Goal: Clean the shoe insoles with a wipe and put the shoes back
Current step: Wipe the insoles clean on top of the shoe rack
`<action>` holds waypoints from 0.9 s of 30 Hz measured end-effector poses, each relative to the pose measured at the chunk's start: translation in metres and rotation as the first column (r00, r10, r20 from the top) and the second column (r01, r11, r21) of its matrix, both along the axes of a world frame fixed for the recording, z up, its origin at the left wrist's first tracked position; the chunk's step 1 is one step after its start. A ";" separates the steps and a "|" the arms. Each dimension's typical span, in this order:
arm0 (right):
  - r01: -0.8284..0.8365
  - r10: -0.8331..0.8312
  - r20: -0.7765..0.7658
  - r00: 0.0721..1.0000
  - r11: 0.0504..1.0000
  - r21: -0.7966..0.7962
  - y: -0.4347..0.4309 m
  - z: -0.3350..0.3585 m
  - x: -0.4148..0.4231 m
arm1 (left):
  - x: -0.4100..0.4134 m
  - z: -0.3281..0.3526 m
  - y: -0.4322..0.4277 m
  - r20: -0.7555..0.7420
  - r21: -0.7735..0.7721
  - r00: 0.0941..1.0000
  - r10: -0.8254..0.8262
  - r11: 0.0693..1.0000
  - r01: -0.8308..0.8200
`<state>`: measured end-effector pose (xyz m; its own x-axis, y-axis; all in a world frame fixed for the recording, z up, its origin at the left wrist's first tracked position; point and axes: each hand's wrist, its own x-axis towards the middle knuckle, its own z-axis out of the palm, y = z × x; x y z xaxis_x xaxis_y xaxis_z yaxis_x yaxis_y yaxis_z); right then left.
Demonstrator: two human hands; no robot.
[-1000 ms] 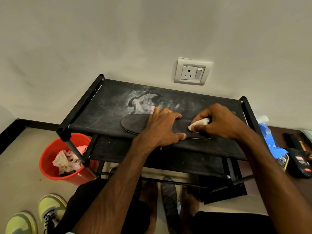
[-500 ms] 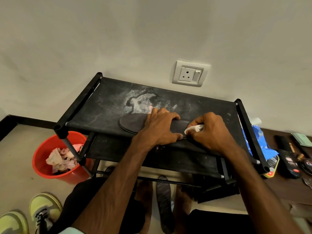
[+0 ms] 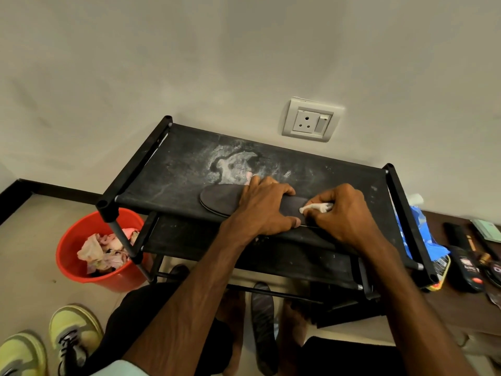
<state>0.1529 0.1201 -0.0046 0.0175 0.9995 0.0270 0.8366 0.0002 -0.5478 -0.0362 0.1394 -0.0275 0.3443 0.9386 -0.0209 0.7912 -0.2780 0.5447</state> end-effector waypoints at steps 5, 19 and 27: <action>-0.007 0.010 0.065 0.998 0.999 -0.050 -0.015 0.006 0.004 | 0.000 0.003 -0.001 0.006 0.007 1.000 -0.005 1.000 0.005; 0.021 -0.027 0.063 0.998 0.995 0.094 0.023 -0.004 -0.018 | -0.001 0.003 0.003 0.011 -0.033 1.000 -0.009 0.999 0.010; -0.174 0.179 0.059 0.982 0.981 -0.086 -0.003 0.009 -0.005 | 0.001 0.000 0.002 0.028 -0.016 1.000 -0.014 1.000 0.015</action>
